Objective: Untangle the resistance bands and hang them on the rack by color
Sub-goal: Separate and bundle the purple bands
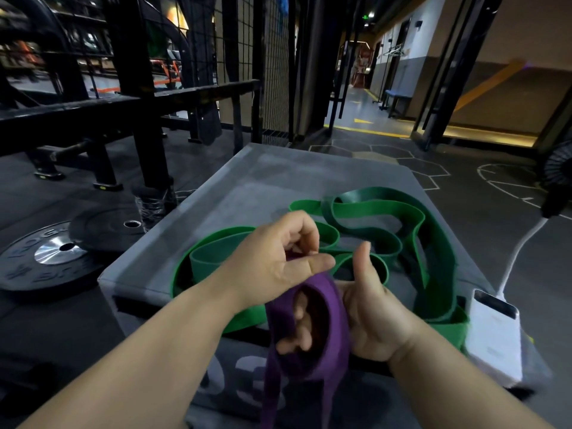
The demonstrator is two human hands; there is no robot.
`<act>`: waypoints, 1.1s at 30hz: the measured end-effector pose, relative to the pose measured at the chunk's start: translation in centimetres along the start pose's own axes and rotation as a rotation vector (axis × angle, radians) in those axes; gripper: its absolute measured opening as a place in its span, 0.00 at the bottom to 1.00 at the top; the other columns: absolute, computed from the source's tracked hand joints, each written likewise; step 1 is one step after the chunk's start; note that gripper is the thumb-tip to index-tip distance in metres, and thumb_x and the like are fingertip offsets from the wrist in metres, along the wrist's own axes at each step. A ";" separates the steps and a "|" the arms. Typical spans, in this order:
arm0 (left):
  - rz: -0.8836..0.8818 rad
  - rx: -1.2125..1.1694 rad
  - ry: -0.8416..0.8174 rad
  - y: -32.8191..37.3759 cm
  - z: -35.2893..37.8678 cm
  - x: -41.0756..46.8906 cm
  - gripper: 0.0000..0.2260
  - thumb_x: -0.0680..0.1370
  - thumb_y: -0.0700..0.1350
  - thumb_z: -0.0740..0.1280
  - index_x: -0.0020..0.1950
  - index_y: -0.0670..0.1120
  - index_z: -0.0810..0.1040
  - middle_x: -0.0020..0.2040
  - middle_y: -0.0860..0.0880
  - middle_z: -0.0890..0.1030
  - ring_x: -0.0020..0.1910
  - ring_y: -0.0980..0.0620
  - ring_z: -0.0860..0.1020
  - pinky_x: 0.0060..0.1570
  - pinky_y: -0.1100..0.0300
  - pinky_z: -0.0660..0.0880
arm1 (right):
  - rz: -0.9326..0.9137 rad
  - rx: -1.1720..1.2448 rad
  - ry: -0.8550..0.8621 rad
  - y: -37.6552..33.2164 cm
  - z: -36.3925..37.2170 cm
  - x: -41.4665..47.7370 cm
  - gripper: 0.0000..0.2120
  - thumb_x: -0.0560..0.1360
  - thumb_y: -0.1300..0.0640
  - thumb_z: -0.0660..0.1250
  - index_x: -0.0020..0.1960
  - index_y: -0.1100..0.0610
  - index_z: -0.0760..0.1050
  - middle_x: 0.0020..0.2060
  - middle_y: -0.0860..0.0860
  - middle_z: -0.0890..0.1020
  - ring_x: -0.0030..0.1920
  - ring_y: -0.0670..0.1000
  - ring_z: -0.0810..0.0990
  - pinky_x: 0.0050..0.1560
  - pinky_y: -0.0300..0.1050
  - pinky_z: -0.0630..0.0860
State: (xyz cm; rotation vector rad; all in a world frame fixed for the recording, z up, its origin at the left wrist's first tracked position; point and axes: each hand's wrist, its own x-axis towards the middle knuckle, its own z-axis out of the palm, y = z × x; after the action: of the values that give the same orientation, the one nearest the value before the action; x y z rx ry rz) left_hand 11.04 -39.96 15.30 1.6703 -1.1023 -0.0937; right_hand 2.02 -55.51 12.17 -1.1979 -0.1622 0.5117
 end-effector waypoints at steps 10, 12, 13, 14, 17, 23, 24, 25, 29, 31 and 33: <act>-0.223 -0.284 -0.127 -2.5 0.9 0.3 0.37 0.62 0.80 0.57 0.48 0.49 0.79 0.42 0.50 0.81 0.42 0.57 0.79 0.44 0.65 0.74 | -0.120 0.115 -0.137 -0.5 0.1 -0.1 0.11 0.77 0.48 0.68 0.46 0.57 0.75 0.26 0.49 0.73 0.24 0.46 0.73 0.35 0.44 0.78; -0.292 -0.321 -0.216 -2.5 0.6 0.1 0.35 0.69 0.73 0.60 0.56 0.42 0.77 0.42 0.50 0.79 0.40 0.61 0.78 0.41 0.70 0.73 | -0.130 0.112 -0.115 -0.9 -0.4 -0.5 0.12 0.77 0.47 0.68 0.45 0.57 0.76 0.25 0.48 0.72 0.23 0.46 0.72 0.33 0.43 0.76; -0.298 -0.304 -0.247 -2.5 0.3 0.1 0.34 0.72 0.69 0.61 0.58 0.40 0.76 0.43 0.50 0.79 0.40 0.62 0.77 0.42 0.70 0.73 | -0.131 0.112 -0.117 -1.0 -0.6 -0.7 0.13 0.77 0.46 0.67 0.46 0.57 0.76 0.25 0.48 0.72 0.23 0.46 0.72 0.33 0.43 0.75; -0.280 -0.261 -0.264 -2.6 0.1 0.2 0.34 0.70 0.70 0.63 0.58 0.41 0.76 0.43 0.52 0.78 0.41 0.62 0.76 0.44 0.70 0.72 | -0.122 0.111 -0.124 -1.2 -0.8 -0.8 0.14 0.77 0.45 0.67 0.46 0.57 0.76 0.25 0.49 0.72 0.23 0.46 0.71 0.33 0.43 0.75; -0.218 -0.226 -0.266 -2.2 -0.2 0.2 0.31 0.62 0.72 0.69 0.50 0.48 0.76 0.41 0.58 0.77 0.41 0.61 0.74 0.43 0.69 0.70 | -0.065 0.104 -0.133 -1.4 -1.2 -1.1 0.18 0.77 0.42 0.65 0.48 0.58 0.77 0.26 0.49 0.73 0.24 0.46 0.72 0.33 0.44 0.74; -0.202 -0.202 -0.291 -2.5 -0.1 0.4 0.20 0.67 0.55 0.73 0.56 0.50 0.78 0.49 0.52 0.80 0.51 0.54 0.78 0.54 0.60 0.74 | -0.095 0.084 -0.124 -1.8 -1.7 -1.5 0.16 0.78 0.44 0.65 0.46 0.58 0.77 0.27 0.50 0.76 0.24 0.47 0.74 0.33 0.44 0.74; -0.210 -0.185 -0.300 -2.6 0.0 0.4 0.19 0.69 0.56 0.72 0.58 0.52 0.78 0.53 0.53 0.81 0.54 0.54 0.78 0.57 0.60 0.74 | -0.105 0.079 -0.121 -1.8 -1.6 -1.6 0.15 0.77 0.44 0.65 0.46 0.57 0.77 0.28 0.51 0.77 0.24 0.47 0.74 0.32 0.43 0.75; -0.222 -0.184 -0.310 -2.7 0.1 0.4 0.17 0.72 0.55 0.71 0.59 0.54 0.77 0.56 0.53 0.80 0.57 0.53 0.78 0.59 0.60 0.73 | -0.115 0.077 -0.114 -1.9 -1.5 -1.6 0.15 0.77 0.45 0.66 0.46 0.57 0.77 0.28 0.52 0.78 0.23 0.47 0.75 0.30 0.41 0.75; -0.230 -0.368 -0.334 -2.1 1.1 0.1 0.07 0.78 0.53 0.63 0.49 0.56 0.80 0.45 0.55 0.81 0.47 0.54 0.79 0.51 0.65 0.74 | -0.147 0.109 -0.136 -2.0 -1.2 -1.6 0.13 0.79 0.48 0.64 0.49 0.59 0.76 0.31 0.55 0.80 0.23 0.47 0.77 0.30 0.41 0.76; -0.204 -0.452 -0.247 -1.9 1.5 0.2 0.17 0.72 0.63 0.67 0.51 0.52 0.78 0.40 0.56 0.80 0.41 0.56 0.77 0.46 0.64 0.74 | -0.172 0.141 -0.189 -2.1 -1.3 -1.4 0.13 0.81 0.51 0.61 0.53 0.61 0.75 0.34 0.55 0.82 0.27 0.48 0.79 0.34 0.43 0.78; -0.167 -0.497 -0.153 -2.1 1.9 0.5 0.29 0.66 0.68 0.70 0.54 0.46 0.75 0.37 0.53 0.77 0.37 0.57 0.75 0.41 0.65 0.74 | -0.199 0.196 -0.272 -1.8 -1.4 -1.0 0.13 0.82 0.56 0.59 0.60 0.64 0.73 0.43 0.59 0.83 0.38 0.53 0.84 0.43 0.47 0.80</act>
State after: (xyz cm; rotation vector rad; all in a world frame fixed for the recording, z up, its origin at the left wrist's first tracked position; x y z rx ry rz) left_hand 11.59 -41.69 13.10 1.3140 -0.9520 -0.5658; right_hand 2.17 -57.66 13.44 -0.9063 -0.4491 0.5011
